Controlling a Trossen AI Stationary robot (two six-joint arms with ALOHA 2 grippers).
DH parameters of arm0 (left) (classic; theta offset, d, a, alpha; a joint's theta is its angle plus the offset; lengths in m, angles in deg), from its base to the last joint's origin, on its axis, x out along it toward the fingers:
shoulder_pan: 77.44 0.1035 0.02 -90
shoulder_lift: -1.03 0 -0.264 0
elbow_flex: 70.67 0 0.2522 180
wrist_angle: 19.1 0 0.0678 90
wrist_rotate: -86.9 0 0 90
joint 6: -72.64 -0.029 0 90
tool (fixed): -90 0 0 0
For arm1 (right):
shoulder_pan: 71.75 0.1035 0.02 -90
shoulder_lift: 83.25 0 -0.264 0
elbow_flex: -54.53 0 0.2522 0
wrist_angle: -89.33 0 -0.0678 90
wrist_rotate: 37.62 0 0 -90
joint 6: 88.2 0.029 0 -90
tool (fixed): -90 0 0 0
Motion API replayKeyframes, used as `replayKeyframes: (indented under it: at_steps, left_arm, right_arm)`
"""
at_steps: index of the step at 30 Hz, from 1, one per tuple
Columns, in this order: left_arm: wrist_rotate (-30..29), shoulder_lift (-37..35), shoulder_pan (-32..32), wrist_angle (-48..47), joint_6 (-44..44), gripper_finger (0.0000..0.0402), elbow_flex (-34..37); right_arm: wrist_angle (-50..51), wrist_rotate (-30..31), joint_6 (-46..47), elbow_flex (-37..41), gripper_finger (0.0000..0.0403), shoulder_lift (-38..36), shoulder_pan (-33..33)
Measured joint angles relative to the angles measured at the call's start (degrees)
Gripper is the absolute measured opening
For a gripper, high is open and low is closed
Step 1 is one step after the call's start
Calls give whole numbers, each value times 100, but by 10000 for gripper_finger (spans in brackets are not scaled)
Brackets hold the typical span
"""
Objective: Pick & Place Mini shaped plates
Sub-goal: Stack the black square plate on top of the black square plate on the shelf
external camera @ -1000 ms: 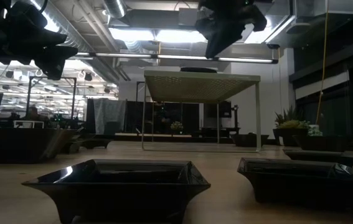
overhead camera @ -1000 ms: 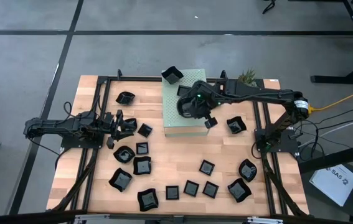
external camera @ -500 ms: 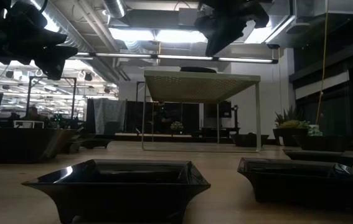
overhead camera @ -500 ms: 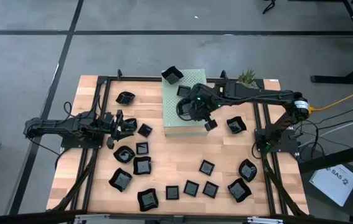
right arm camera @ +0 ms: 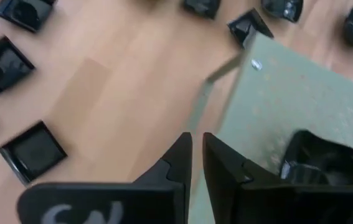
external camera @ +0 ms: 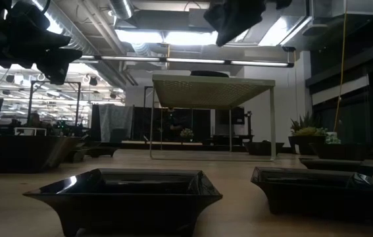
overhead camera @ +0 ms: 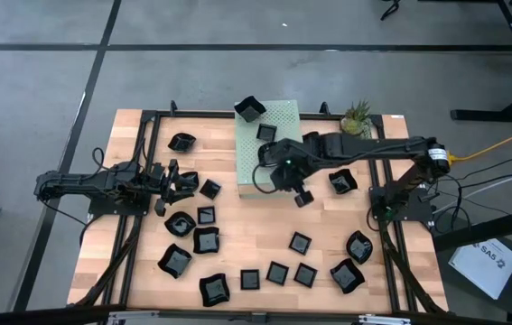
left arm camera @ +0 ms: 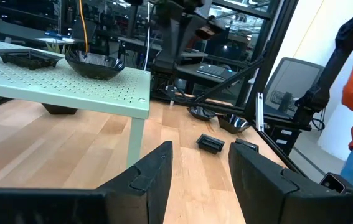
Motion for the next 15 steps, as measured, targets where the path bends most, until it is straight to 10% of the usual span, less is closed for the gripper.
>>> replayKeyframes:
  at_steps: [15]
  left_arm:
    - [-2,2,0,0,0,152,-2]
  right_arm:
    - [-553,957,2264,0,70,186,1275]
